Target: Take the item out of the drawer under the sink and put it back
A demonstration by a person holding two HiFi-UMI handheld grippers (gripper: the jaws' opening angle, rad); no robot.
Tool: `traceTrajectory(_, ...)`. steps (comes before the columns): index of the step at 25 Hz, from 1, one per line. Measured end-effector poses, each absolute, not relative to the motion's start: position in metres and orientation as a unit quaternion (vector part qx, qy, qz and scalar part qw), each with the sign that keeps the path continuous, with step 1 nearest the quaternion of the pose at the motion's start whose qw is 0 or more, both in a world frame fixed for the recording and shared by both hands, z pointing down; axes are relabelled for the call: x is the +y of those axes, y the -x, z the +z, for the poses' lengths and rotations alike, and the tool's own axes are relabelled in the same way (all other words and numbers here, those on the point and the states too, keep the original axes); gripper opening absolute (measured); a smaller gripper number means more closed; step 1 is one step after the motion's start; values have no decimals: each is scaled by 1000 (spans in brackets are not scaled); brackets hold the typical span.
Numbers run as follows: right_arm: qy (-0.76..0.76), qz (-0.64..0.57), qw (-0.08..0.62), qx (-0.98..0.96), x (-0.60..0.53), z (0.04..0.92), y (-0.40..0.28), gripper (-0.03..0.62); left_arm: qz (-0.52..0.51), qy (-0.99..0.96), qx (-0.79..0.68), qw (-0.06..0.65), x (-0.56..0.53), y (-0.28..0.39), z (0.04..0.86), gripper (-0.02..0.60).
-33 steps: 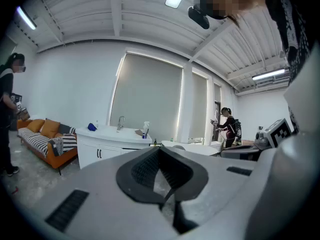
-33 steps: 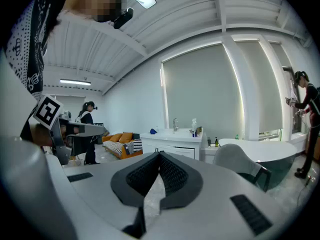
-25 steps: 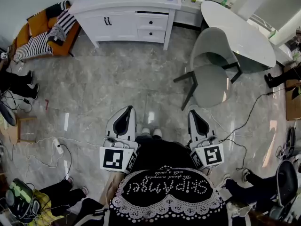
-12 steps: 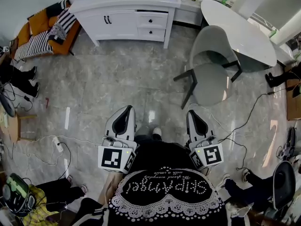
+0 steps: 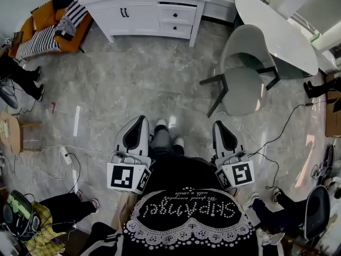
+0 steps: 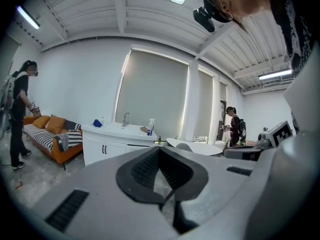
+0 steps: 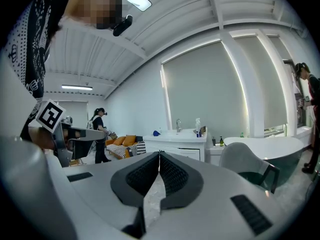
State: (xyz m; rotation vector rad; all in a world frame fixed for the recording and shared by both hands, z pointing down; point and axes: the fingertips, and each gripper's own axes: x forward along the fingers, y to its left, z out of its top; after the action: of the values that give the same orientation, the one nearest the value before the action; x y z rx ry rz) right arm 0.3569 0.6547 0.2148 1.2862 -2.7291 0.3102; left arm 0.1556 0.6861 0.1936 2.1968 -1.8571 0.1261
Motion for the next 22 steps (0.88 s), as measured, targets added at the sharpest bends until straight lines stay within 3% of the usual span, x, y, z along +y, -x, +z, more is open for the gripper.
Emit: traceTrajectory(22,-474,93,61,-874,546,200,-241,18,7,-726,-677,118,578,30,171,5)
